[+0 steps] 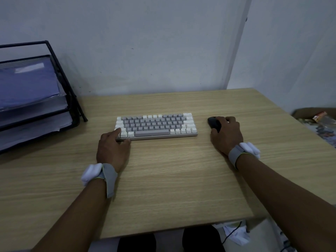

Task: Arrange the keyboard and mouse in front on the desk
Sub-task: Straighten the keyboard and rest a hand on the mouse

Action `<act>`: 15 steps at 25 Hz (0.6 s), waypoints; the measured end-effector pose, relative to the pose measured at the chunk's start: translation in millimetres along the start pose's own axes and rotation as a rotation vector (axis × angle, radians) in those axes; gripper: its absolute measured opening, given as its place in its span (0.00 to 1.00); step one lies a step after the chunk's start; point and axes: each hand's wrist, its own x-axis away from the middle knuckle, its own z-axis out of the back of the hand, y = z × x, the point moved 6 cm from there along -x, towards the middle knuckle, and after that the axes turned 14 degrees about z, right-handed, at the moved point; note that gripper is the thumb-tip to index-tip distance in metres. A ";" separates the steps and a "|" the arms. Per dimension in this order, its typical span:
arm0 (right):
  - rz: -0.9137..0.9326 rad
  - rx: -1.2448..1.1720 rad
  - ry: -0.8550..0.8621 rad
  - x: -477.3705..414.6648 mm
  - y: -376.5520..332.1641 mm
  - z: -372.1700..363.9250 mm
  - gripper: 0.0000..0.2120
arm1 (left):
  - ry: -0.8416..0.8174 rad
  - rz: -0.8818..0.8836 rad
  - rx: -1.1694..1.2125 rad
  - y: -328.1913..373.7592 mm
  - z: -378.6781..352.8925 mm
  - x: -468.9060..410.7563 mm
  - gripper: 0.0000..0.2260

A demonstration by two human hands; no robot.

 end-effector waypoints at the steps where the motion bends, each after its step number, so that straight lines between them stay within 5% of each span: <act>1: -0.006 0.017 -0.008 0.8 -0.2 -0.1 0.24 | -0.001 0.002 0.001 -0.8 0.0 0.4 0.23; 6: -0.031 0.049 -0.072 0.1 0.2 -2.9 0.31 | 0.017 0.015 0.013 -1.2 0.4 0.8 0.23; 15: 0.021 0.017 -0.047 -0.3 -0.1 -1.7 0.21 | 0.001 0.018 -0.005 -0.8 -0.1 1.4 0.23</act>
